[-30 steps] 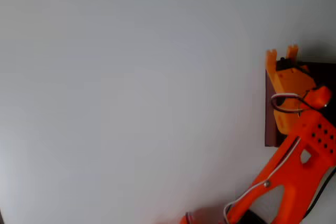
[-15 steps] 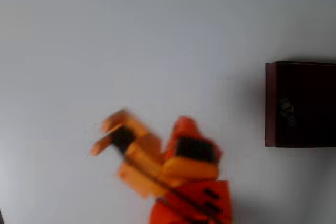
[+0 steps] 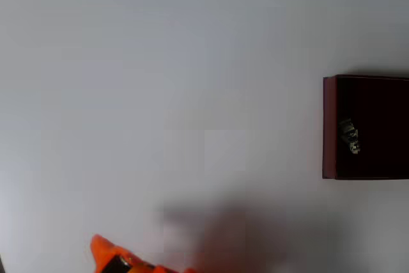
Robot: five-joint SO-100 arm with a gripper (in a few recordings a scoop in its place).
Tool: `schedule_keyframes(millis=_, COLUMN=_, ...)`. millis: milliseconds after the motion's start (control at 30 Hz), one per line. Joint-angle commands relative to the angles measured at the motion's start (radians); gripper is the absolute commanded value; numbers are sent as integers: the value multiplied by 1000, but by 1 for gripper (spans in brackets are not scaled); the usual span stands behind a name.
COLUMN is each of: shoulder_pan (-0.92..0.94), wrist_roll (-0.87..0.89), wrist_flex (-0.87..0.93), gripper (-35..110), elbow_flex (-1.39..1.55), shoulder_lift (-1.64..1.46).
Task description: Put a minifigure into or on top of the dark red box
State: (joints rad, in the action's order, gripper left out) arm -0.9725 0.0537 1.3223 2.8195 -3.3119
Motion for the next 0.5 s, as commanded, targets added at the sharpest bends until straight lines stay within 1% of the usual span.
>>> schedule_keyframes(millis=0, shoulder_pan=-121, wrist_roll=9, wrist_flex=46, gripper=1, elbow_flex=100, shoulder_lift=-87)
schedule_keyframes(millis=133, shoulder_pan=-169, wrist_roll=57, wrist_flex=43, gripper=0, elbow_flex=153, shoulder_lift=-97)
schedule_keyframes(millis=300, shoulder_pan=-140, wrist_roll=114, wrist_flex=34, gripper=0, elbow_flex=198, shoulder_lift=-95)
schedule_keyframes(millis=467, shoulder_pan=-127, wrist_roll=115, wrist_flex=31, gripper=0, elbow_flex=196, shoulder_lift=-83)
